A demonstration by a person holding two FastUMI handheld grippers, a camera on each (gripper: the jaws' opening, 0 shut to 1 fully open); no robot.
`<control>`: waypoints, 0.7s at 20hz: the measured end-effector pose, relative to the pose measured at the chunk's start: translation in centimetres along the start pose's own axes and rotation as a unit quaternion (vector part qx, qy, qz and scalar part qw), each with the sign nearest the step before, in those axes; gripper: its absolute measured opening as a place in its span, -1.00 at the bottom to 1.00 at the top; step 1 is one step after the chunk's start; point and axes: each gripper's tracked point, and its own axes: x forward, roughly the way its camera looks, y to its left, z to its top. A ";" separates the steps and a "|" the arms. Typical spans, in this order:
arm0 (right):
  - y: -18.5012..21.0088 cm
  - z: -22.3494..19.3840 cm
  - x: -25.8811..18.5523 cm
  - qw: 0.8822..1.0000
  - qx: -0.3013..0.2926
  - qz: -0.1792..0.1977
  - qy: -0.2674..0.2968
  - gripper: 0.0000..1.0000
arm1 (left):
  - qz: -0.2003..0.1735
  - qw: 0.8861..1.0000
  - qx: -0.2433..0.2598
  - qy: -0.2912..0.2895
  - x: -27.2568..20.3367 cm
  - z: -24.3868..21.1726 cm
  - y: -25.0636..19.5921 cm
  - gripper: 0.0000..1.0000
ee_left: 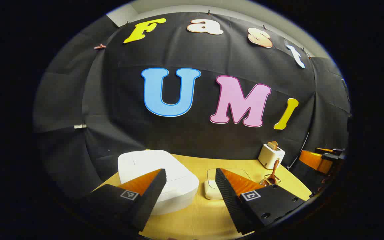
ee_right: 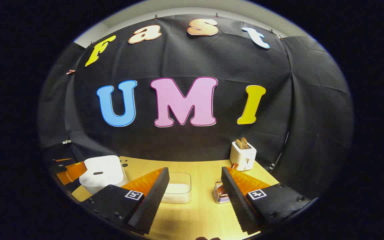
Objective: Close the left gripper, press the button to open the rice cooker; take a wooden spoon from the chopstick holder with the right hand, scoop a spoonful of rice and pour it into the rice cooker, then put the wooden spoon back into the chopstick holder.
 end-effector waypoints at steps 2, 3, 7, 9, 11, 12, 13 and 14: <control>0.0 -0.1 0.1 1.000 -0.003 0.002 -0.001 0.94 | 0.000 1.000 0.000 0.000 0.1 0.1 0.0 0.92; 0.0 -0.1 0.2 1.000 -0.007 0.002 -0.003 0.95 | -0.004 1.000 -0.001 0.001 0.2 0.2 -0.2 0.92; 0.2 -0.7 0.3 1.000 -0.005 0.010 0.004 0.94 | -0.018 1.000 0.007 0.000 1.0 0.0 -0.8 0.92; 0.0 -0.9 0.5 1.000 -0.003 0.010 0.004 0.95 | -0.022 1.000 0.013 0.002 1.1 -0.1 -1.1 0.91; 0.2 -1.4 0.8 1.000 -0.003 0.012 0.006 0.95 | -0.026 1.000 0.017 0.000 1.5 -0.1 -1.5 0.91; 0.4 -1.7 0.9 1.000 -0.004 0.015 0.008 0.95 | -0.030 0.999 0.019 -0.001 1.6 -0.2 -1.8 0.91; 0.8 -1.9 1.1 1.000 -0.006 0.021 0.011 0.95 | -0.033 0.999 0.022 0.001 1.8 -0.4 -2.0 0.91; 1.2 -2.1 1.1 0.999 -0.006 0.028 0.014 0.95 | -0.036 0.999 0.025 0.003 1.8 -0.5 -2.2 0.90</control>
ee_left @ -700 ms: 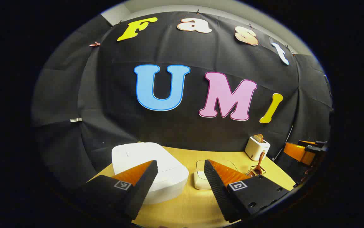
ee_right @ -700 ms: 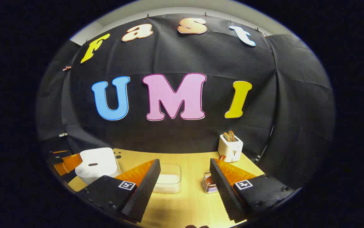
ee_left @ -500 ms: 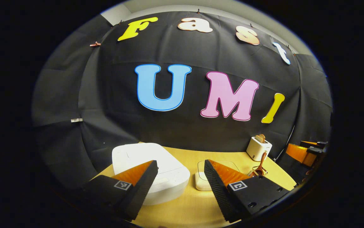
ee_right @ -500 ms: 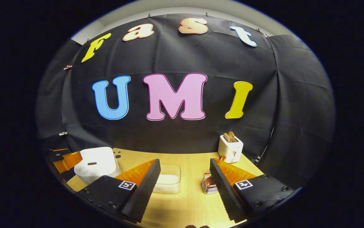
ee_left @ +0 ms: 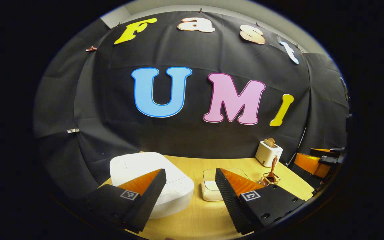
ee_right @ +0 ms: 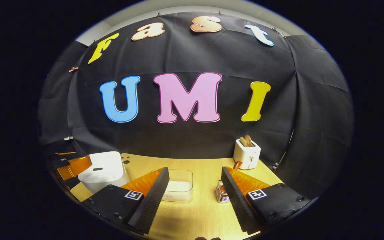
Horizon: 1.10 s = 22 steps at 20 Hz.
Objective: Close the left gripper, press the button to open the rice cooker; take a wooden spoon from the chopstick holder with the right hand, scoop a spoonful of rice and pour it into the rice cooker, then put the wooden spoon back into the chopstick holder.
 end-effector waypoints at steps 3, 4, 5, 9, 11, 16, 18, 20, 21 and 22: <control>0.4 0.1 0.4 1.000 -0.004 0.009 0.001 0.95 | -0.004 1.000 0.004 -0.001 0.7 0.3 -0.3 0.91; 0.3 0.0 0.6 1.000 -0.003 0.008 0.001 0.95 | -0.001 1.000 0.006 -0.002 0.7 0.2 -0.3 0.91; 0.2 -0.1 0.8 1.000 -0.003 0.008 0.002 0.95 | 0.003 1.000 0.008 0.000 1.0 0.1 -0.2 0.91; -0.2 -0.6 1.8 1.000 0.001 0.012 0.013 0.95 | 0.015 1.000 0.010 0.006 1.4 -0.1 0.0 0.84; -0.4 -0.5 2.6 1.000 0.004 0.016 0.017 0.95 | 0.019 1.000 0.007 0.008 1.7 -0.2 0.0 0.77; -0.6 -0.8 3.8 0.999 0.007 0.036 0.022 0.95 | 0.035 0.999 0.010 0.013 2.5 0.1 0.2 0.39; -1.0 -0.7 5.2 0.999 0.011 0.045 0.022 0.95 | 0.042 0.999 0.013 0.015 2.7 0.4 0.3 0.24; -1.2 -0.8 5.6 0.998 0.014 0.053 0.020 0.95 | 0.055 0.998 0.020 0.019 3.0 0.4 0.6 0.01; -1.4 -1.0 5.7 0.998 0.013 0.058 0.020 0.95 | 0.060 0.998 0.023 0.022 3.1 0.4 0.7 -0.07; -1.4 -1.0 5.8 0.998 0.009 0.064 0.016 0.95 | 0.063 0.997 0.026 0.022 3.1 0.6 0.9 -0.28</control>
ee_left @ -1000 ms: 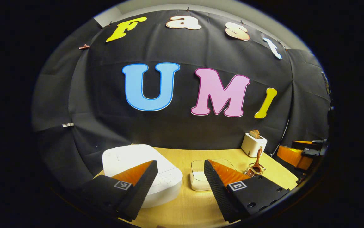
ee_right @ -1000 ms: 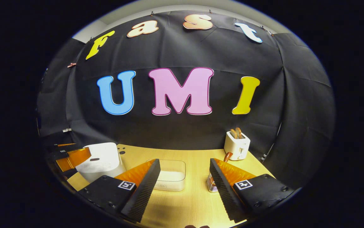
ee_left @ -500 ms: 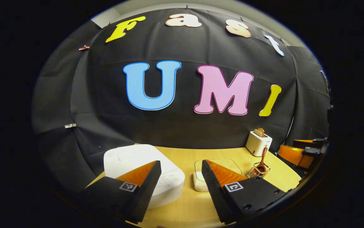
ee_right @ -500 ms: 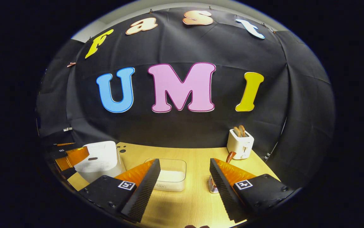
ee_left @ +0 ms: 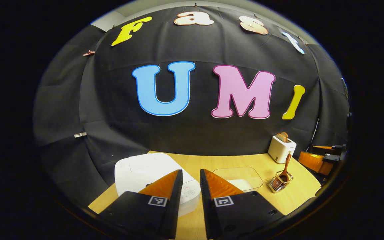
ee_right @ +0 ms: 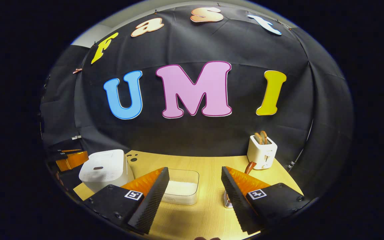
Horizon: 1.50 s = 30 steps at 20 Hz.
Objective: Close the left gripper, press the button to open the rice cooker; take a wooden spoon from the chopstick holder with the right hand, scoop a spoonful of rice and pour it into the rice cooker, then put the wooden spoon back into the chopstick holder.
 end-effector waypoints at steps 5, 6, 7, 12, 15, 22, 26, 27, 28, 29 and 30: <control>0.3 -0.8 0.9 1.000 0.000 -0.004 0.016 0.96 | 0.014 1.000 0.010 0.004 1.3 1.0 2.2 -0.89; 0.5 -0.9 0.9 1.000 0.003 -0.009 0.019 0.96 | 0.013 1.000 0.005 0.019 1.7 0.2 2.7 -0.90; 0.8 -1.1 0.9 1.000 0.008 -0.011 0.020 0.96 | 0.022 0.999 0.002 0.027 2.6 -0.2 3.9 -0.90; 1.2 -2.3 0.5 0.999 0.004 -0.025 0.039 0.96 | 0.047 0.992 -0.043 0.109 6.4 -5.0 8.6 -0.89; 0.9 -2.9 0.2 0.998 0.005 -0.040 0.047 0.96 | 0.042 0.986 -0.064 0.148 8.2 -7.9 9.4 -0.88; 0.7 -3.4 0.2 0.997 0.005 -0.056 0.057 0.96 | 0.029 0.981 -0.081 0.176 8.8 -10.0 9.7 -0.89; 0.9 -3.6 0.4 0.996 0.005 -0.059 0.061 0.96 | 0.040 0.979 -0.072 0.186 8.7 -10.2 9.7 -0.88; 0.9 -3.6 0.4 0.996 0.006 -0.060 0.062 0.96 | 0.043 0.977 -0.068 0.197 8.7 -10.6 9.7 -0.87; 1.0 -3.5 0.4 0.996 0.005 -0.063 0.062 0.96 | 0.047 0.977 -0.068 0.195 8.8 -10.3 9.6 -0.88; 1.0 -3.5 0.4 0.996 0.004 -0.065 0.063 0.96 | 0.049 0.975 -0.067 0.205 9.0 -10.6 9.5 -0.87; 1.1 -3.5 0.3 0.996 0.003 -0.066 0.062 0.96 | 0.048 0.976 -0.059 0.203 9.0 -10.2 9.4 -0.89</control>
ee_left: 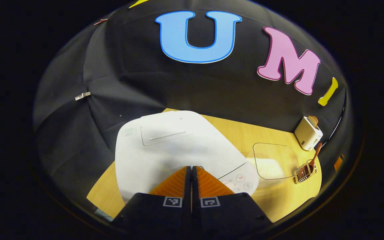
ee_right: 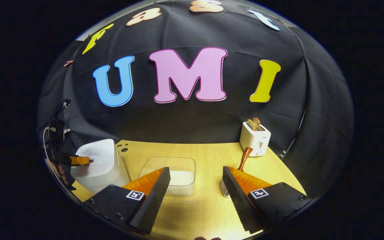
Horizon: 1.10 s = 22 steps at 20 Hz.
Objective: Close the left gripper, press the button to open the rice cooker; take a wooden spoon from the chopstick holder with the right hand, scoop a spoonful of rice and pour it into the rice cooker, then put the wooden spoon back into the chopstick holder.
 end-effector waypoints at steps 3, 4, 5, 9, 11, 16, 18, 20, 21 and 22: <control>-0.2 0.1 -0.4 1.000 -0.002 -0.007 -0.003 0.96 | -0.005 0.999 0.024 -0.043 -0.8 2.0 -0.1 -0.91; -0.3 0.3 -0.5 1.000 -0.003 -0.011 -0.004 0.96 | -0.003 0.997 0.028 -0.070 -1.7 3.6 0.0 -0.88; -0.4 0.4 -0.6 1.000 -0.004 -0.015 -0.007 0.96 | 0.000 0.994 0.031 -0.104 -2.8 5.7 0.1 -0.88; -0.5 0.5 -0.7 1.000 -0.001 -0.027 -0.008 0.96 | -0.019 0.980 0.032 -0.196 -6.9 12.1 -1.0 -0.89; -0.5 0.8 -0.8 0.999 0.001 -0.034 -0.012 0.96 | -0.039 0.978 0.016 -0.204 -7.7 13.3 -1.6 -0.89; -1.4 1.0 -0.9 0.998 0.001 -0.065 -0.012 0.96 | -0.081 0.974 0.017 -0.209 -7.9 12.6 -2.3 -0.90; -2.0 0.9 -1.0 0.997 0.000 -0.082 -0.005 0.96 | -0.099 0.973 0.022 -0.208 -8.1 11.4 -2.8 -0.90; -2.2 1.0 -0.7 0.996 0.005 -0.092 -0.003 0.97 | -0.128 0.971 0.014 -0.201 -8.1 10.0 -4.2 -0.90; -2.5 1.0 -0.6 0.995 0.004 -0.096 -0.001 0.97 | -0.142 0.970 0.013 -0.195 -8.1 9.4 -5.0 -0.89; -2.9 1.1 -0.5 0.995 0.004 -0.098 -0.001 0.96 | -0.152 0.970 0.016 -0.187 -8.0 8.6 -5.5 -0.89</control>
